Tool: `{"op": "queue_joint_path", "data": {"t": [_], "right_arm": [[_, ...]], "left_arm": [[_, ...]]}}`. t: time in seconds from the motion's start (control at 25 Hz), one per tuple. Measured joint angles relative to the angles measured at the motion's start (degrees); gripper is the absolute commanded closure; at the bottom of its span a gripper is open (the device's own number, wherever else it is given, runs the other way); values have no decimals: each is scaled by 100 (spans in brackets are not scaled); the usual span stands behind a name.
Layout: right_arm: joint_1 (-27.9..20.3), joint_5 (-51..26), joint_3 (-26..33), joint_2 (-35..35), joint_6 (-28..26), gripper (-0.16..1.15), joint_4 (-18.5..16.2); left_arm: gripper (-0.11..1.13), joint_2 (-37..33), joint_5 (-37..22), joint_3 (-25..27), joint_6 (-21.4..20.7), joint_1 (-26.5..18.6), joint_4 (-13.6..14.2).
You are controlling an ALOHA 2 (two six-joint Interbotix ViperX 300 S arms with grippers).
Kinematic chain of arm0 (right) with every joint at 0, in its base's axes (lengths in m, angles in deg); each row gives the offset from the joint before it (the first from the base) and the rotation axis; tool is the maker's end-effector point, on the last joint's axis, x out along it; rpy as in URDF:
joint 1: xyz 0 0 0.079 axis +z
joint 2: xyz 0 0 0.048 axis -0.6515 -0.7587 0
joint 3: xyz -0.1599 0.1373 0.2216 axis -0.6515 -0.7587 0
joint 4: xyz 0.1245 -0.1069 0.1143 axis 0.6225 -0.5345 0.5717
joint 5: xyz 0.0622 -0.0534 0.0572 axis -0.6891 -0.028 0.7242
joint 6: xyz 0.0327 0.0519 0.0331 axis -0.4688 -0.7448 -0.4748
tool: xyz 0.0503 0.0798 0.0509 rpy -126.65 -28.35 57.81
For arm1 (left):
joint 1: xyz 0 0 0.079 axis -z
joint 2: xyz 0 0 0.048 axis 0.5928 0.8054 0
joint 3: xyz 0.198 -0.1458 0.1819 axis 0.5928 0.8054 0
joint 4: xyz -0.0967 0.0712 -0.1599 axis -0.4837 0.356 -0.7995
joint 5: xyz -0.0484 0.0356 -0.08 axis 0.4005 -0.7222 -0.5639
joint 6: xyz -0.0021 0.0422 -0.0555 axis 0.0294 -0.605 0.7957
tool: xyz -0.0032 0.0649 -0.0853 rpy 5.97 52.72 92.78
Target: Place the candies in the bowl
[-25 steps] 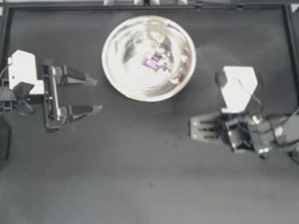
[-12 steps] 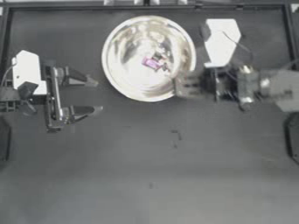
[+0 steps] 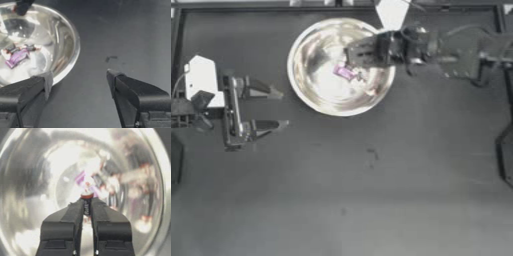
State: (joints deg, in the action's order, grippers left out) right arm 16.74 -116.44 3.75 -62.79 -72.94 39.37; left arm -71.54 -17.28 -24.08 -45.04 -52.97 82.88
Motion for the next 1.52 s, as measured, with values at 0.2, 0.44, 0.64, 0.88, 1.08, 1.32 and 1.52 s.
{"op": "queue_joint_path", "data": {"t": [0.2,0.44,0.64,0.88,1.08,1.32,1.52], "right_arm": [[-132,44,369,-387,686,34,281],[-123,62,589,-527,826,-8,255],[-70,53,589,-519,835,0,229],[158,35,589,-264,853,0,132],[475,26,519,132,1143,1,35],[844,79,141,633,1415,1,70],[1090,237,-334,1125,1512,2,62]], "left_arm": [[5,0,0,0,0,-9,-18],[5,9,0,9,0,-26,-35],[5,18,0,44,0,-44,-35],[5,18,-9,97,0,-44,-79],[5,18,-9,114,0,-44,-105],[5,18,-26,114,0,-44,-167],[5,-88,-123,88,-9,0,-176]]}}
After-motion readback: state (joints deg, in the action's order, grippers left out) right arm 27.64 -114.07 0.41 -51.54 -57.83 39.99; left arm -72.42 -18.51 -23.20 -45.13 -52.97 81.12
